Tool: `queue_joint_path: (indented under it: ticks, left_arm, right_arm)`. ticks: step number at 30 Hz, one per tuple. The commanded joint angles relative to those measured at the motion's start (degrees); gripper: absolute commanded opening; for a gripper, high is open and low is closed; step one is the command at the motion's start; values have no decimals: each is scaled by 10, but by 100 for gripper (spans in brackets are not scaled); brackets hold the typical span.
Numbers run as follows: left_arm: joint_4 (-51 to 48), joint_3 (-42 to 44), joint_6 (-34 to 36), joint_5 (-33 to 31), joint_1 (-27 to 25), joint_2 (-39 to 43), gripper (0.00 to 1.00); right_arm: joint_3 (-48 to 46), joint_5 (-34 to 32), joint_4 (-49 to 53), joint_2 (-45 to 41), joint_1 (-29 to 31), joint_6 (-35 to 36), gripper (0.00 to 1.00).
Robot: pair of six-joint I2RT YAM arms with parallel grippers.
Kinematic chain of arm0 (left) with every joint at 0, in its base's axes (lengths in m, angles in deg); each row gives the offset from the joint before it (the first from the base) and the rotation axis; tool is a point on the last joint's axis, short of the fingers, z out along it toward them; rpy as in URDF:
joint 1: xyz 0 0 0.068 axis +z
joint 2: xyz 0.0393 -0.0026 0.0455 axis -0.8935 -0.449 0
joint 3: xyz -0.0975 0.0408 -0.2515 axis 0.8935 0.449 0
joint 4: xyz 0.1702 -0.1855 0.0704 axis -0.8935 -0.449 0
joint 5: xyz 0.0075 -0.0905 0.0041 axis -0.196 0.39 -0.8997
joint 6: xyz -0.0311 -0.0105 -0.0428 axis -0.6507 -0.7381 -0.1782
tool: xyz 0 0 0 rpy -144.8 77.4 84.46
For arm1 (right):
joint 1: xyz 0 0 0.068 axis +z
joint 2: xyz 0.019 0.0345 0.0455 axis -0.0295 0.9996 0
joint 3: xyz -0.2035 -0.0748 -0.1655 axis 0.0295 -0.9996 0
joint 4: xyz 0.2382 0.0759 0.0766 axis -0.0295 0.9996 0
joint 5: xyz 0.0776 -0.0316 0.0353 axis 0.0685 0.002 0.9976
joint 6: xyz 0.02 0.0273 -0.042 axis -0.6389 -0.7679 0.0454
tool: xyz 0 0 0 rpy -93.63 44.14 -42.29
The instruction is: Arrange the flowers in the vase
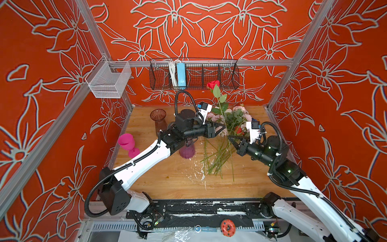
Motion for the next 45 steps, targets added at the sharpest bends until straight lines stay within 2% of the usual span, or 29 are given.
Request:
queue_joint_path:
  ticks: [1, 4, 9, 12, 18, 20, 21, 24, 26, 28, 31, 34, 37, 40, 45]
  left_arm:
    - [68, 7, -26, -35, -3, -6, 55]
    - [97, 8, -37, -31, -3, -21, 52]
    - [141, 9, -53, 12, -3, -42, 45]
    - [147, 7, -56, 16, -4, -48, 34]
    - [143, -5, -54, 17, -4, -51, 1]
    - [132, -14, -50, 15, -4, -49, 0]
    - [126, -19, -44, 13, -4, -49, 0]
    - [82, -44, -14, -7, -4, -44, 0]
    - [37, -75, 24, -19, -2, -41, 0]
    - [-31, -123, 85, -52, -2, -37, 0]
    - [-153, -240, 187, -135, -2, -39, 0]
    - [-227, -340, 265, -230, 1, -39, 0]
    - [-280, -403, 297, -264, 21, -38, 0]
    - [-285, -387, 301, -271, 52, -15, 0]
    - [-236, -302, 306, -283, 88, 23, 0]
  right_arm:
    - [-14, 19, -49, -6, 3, -40, 0]
    - [-16, 22, -62, 1, 3, -47, 0]
    - [-9, 22, -63, 13, 4, -44, 0]
    - [-9, 25, -72, 20, 3, -48, 0]
    - [-11, 25, -82, 32, 4, -52, 0]
    - [-10, 22, -78, 33, 4, -52, 0]
    - [-9, 19, -72, 34, 4, -49, 6]
    - [-7, 6, -45, 26, 4, -34, 44]
    - [-10, -15, -23, 9, 3, -19, 55]
    - [-20, -66, 0, -13, 3, -2, 63]
    - [-22, -147, 22, -30, 3, 13, 69]
    - [0, -216, 39, -22, 3, 35, 71]
    - [43, -266, 92, -4, 2, 55, 72]
    - [70, -282, 135, 0, 3, 70, 72]
    - [39, -278, 115, -41, 2, 57, 73]
